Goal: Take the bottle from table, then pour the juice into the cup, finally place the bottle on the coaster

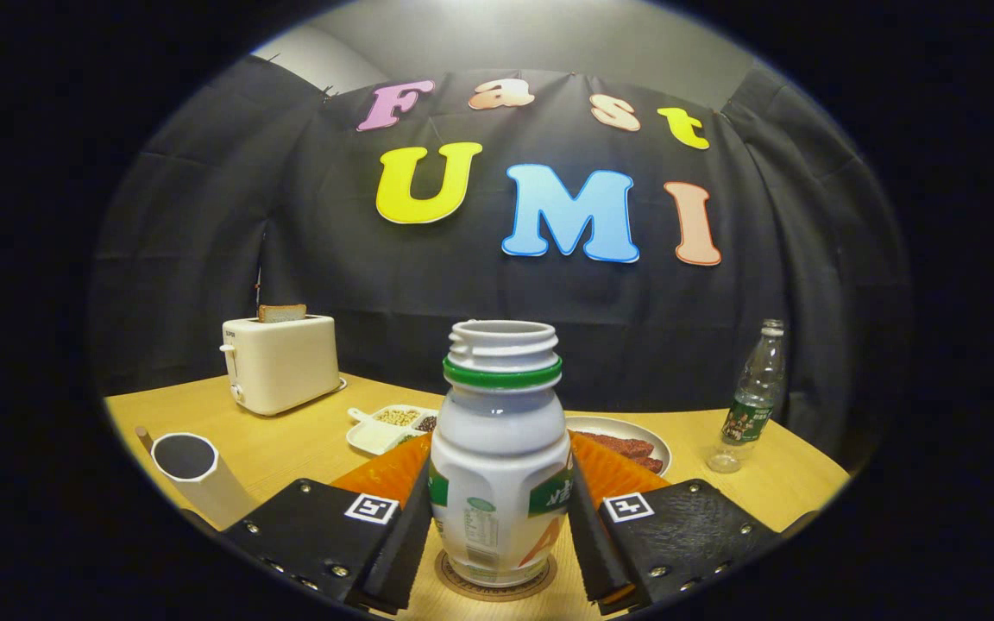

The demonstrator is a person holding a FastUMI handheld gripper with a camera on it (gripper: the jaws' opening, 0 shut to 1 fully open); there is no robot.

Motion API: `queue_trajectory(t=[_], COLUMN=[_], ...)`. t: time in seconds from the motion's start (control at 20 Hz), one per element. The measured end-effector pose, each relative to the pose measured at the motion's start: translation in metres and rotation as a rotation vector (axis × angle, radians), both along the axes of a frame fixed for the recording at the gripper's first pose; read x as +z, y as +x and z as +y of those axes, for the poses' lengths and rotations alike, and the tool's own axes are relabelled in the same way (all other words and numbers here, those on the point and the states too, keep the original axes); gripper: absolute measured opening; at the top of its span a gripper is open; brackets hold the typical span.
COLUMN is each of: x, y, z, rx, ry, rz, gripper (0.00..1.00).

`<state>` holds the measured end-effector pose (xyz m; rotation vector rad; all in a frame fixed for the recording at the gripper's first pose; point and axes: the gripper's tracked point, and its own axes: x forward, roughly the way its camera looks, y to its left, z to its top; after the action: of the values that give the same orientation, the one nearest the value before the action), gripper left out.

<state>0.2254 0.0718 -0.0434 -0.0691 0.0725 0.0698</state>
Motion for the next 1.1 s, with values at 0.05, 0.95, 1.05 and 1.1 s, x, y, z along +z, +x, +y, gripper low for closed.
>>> queue_trajectory(t=[0.05,0.95,1.05,1.1], x=[-0.001,-0.014,-0.001,0.008], y=[0.001,0.005,0.0,-0.003], z=[-0.001,-0.004,-0.008,-0.011], rx=[0.0,-0.008,-0.026,-0.041], ry=[-0.005,0.045,0.046,0.05], rz=[0.002,-0.006,-0.036,-0.057], gripper=[0.72,0.88,0.99,0.99])
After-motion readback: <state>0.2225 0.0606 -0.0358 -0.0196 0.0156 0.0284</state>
